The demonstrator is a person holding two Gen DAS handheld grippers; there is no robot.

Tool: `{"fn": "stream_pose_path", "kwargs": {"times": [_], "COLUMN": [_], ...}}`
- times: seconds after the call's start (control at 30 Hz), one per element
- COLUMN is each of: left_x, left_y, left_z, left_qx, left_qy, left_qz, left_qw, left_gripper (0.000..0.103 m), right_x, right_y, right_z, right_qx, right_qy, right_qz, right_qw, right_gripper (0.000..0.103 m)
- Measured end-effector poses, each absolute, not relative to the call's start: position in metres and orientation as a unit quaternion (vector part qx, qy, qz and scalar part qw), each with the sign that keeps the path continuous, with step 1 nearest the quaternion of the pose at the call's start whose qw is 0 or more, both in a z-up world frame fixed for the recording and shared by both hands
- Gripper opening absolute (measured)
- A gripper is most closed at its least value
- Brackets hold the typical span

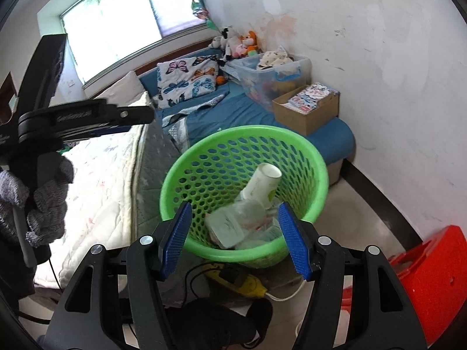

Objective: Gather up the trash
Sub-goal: 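Lower the clear bottle into the green basket and open the left gripper, then move both open tools back over the mattress toward the remaining lids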

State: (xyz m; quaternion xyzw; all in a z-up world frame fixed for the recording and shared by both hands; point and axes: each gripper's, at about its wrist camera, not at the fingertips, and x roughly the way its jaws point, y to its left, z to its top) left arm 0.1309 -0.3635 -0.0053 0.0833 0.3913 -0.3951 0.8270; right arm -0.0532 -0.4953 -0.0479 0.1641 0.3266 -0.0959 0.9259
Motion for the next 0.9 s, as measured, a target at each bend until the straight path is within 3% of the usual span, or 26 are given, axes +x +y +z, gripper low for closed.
{"fn": "stream_pose_path", "kwargs": {"times": [0.9], "left_x": [0.22], "left_y": [-0.08], "left_z": [0.005], "left_qx": [0.064], "left_qy": [0.385], "left_qz": [-0.115], "left_qw": [0.914], "left_gripper": [0.07], "right_x": [0.105], "right_y": [-0.346], "right_z": [-0.008], "right_qx": [0.089], "right_qy": [0.352], "right_qz": [0.1], "right_qw": [0.926], "right_gripper": [0.063]}}
